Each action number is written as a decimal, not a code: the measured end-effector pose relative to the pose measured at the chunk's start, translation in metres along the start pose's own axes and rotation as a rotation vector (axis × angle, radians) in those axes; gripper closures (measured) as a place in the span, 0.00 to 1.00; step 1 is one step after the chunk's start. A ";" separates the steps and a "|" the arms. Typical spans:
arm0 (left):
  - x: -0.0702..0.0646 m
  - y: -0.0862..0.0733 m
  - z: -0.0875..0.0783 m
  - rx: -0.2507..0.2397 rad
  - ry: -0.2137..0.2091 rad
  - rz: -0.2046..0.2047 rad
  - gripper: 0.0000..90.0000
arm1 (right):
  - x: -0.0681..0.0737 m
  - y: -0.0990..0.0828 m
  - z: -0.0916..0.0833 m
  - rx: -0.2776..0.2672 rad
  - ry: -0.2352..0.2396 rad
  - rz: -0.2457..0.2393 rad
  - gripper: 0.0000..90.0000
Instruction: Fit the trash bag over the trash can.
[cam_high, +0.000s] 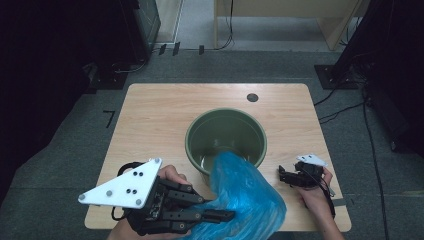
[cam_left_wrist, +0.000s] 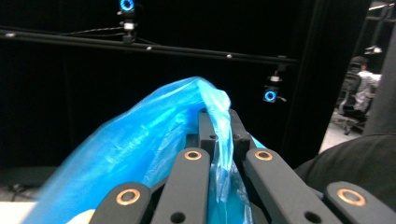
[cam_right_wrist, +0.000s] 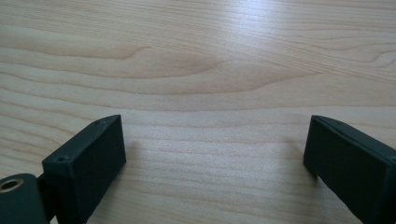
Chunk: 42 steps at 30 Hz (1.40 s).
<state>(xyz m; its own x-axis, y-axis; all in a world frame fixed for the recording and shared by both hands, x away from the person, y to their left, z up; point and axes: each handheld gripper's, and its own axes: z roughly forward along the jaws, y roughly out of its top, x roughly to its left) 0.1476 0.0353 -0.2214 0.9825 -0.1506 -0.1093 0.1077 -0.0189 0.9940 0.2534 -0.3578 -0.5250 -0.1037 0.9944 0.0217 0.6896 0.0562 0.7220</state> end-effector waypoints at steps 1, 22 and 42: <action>0.000 0.000 0.000 0.000 0.000 0.000 1.00 | 0.000 0.000 0.000 0.000 0.000 0.000 0.06; 0.065 -0.054 -0.034 -0.011 0.459 -0.102 0.67 | 0.000 0.000 0.000 0.001 -0.003 0.000 0.06; 0.098 -0.093 -0.048 -0.045 0.742 -0.162 0.71 | 0.028 0.037 -0.082 -0.414 -0.087 0.016 0.19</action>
<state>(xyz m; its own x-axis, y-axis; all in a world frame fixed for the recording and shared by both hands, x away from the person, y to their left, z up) 0.2413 0.0694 -0.3245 0.7963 0.5553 -0.2398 0.2500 0.0588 0.9665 0.2167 -0.3356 -0.4409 -0.0222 0.9997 -0.0109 0.3428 0.0178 0.9392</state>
